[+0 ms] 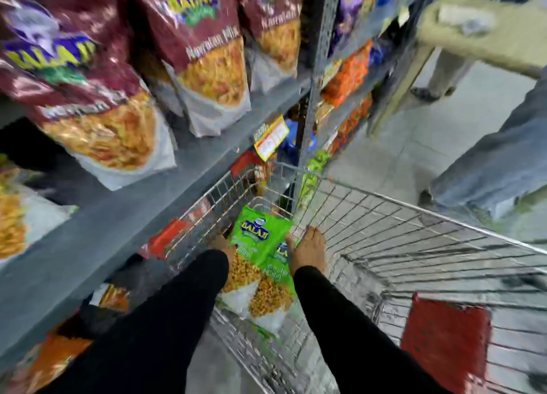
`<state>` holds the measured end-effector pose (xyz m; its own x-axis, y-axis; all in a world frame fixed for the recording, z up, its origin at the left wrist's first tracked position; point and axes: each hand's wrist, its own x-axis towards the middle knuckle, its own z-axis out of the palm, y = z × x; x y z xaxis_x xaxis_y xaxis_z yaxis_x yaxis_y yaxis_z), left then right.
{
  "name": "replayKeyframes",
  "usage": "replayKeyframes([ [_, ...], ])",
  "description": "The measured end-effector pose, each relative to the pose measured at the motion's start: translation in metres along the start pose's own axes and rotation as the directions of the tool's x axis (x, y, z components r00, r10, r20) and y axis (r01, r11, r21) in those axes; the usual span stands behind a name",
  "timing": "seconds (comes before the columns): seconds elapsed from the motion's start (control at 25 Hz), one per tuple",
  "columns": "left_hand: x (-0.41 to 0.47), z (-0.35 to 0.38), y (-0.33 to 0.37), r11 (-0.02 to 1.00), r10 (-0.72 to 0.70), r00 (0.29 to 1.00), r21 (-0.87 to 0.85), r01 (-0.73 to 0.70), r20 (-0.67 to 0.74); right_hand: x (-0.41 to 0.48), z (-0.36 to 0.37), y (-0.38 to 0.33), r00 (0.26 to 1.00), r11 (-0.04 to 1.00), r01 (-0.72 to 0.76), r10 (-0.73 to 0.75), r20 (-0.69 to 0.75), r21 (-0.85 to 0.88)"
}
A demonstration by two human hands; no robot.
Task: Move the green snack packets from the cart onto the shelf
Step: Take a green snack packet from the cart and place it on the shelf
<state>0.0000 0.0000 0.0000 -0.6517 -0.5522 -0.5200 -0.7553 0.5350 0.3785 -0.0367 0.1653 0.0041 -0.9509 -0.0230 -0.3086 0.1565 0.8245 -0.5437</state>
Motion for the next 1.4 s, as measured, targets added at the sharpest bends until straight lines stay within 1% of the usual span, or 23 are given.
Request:
replayKeyframes([
  [0.04,0.010,0.008,-0.002,0.999,-0.044,0.999,0.020,0.043,0.025,0.002,0.019,0.002,0.995,0.994,-0.061,0.054,0.080,0.086],
  [0.08,0.021,0.018,-0.006,0.997,-0.074,0.997,-0.009,0.074,0.006,0.004,0.036,0.002,0.983,0.978,-0.112,0.083,0.165,0.177],
  [0.16,0.038,0.035,-0.017,0.992,-0.124,0.992,-0.035,0.124,-0.002,0.001,0.061,-0.003,0.949,0.939,-0.188,0.098,0.300,0.289],
  [0.24,0.043,0.039,-0.024,0.983,-0.147,0.988,-0.108,0.151,0.042,0.004,0.075,-0.009,0.933,0.890,-0.253,0.121,0.338,0.380],
  [0.36,0.053,0.030,-0.032,0.961,-0.149,0.982,-0.219,0.171,0.113,0.017,0.084,-0.013,0.914,0.803,-0.358,0.196,0.356,0.477],
  [0.48,0.050,0.022,-0.033,0.959,-0.108,0.960,-0.227,0.169,0.259,0.017,0.077,-0.015,0.871,0.690,-0.464,0.238,0.431,0.556],
  [0.52,0.046,0.020,-0.031,0.942,-0.090,0.951,-0.284,0.177,0.296,0.016,0.071,-0.015,0.865,0.671,-0.477,0.245,0.438,0.567],
  [0.56,0.040,0.018,-0.028,0.925,-0.074,0.951,-0.335,0.178,0.299,0.015,0.061,-0.016,0.863,0.663,-0.483,0.249,0.439,0.572],
  [0.72,0.001,-0.004,-0.001,0.866,0.051,0.969,-0.494,0.077,0.242,0.004,0.009,-0.028,0.917,0.641,-0.380,0.167,0.362,0.666],
  [0.8,-0.023,-0.026,0.018,0.827,0.122,0.970,-0.561,0.018,0.210,-0.003,-0.020,-0.040,0.948,0.655,-0.299,0.123,0.292,0.694],
  [0.92,-0.061,-0.068,0.044,0.783,0.232,0.969,-0.608,-0.132,0.088,-0.023,-0.067,-0.067,0.987,0.700,-0.131,0.028,0.156,0.702],
  [0.96,-0.074,-0.086,0.049,0.769,0.254,0.967,-0.613,-0.183,0.029,-0.032,-0.083,-0.080,0.992,0.705,-0.085,-0.003,0.123,0.704],
  [1.04,-0.100,-0.122,0.050,0.742,0.267,0.957,-0.610,-0.278,-0.112,-0.055,-0.110,-0.113,0.990,0.701,0.041,-0.122,0.064,0.712],
  [1.12,-0.126,-0.161,0.043,0.684,0.222,0.940,-0.646,-0.340,-0.260,-0.079,-0.128,-0.156,0.967,0.671,0.159,-0.255,0.024,0.724],
  [1.16,-0.138,-0.180,0.037,0.679,0.183,0.918,-0.631,-0.376,-0.351,-0.091,-0.134,-0.178,0.947,0.647,0.217,-0.321,0.003,0.731],
  [1.2,-0.153,-0.200,0.025,0.702,0.109,0.889,-0.599,-0.385,-0.444,-0.105,-0.138,-0.202,0.914,0.620,0.280,-0.405,-0.007,0.733],
  [1.24,-0.169,-0.223,0.005,0.723,0.025,0.842,-0.572,-0.388,-0.540,-0.125,-0.135,-0.229,0.864,0.590,0.340,-0.503,0.005,0.732],
  [1.32,-0.199,-0.260,-0.039,0.728,-0.095,0.741,-0.554,-0.404,-0.665,-0.163,-0.122,-0.276,0.756,0.539,0.414,-0.652,0.052,0.733],
  [1.4,-0.227,-0.289,-0.095,0.709,-0.169,0.679,-0.567,-0.419,-0.714,-0.209,-0.100,-0.318,0.656,0.511,0.457,-0.747,0.112,0.728],
])
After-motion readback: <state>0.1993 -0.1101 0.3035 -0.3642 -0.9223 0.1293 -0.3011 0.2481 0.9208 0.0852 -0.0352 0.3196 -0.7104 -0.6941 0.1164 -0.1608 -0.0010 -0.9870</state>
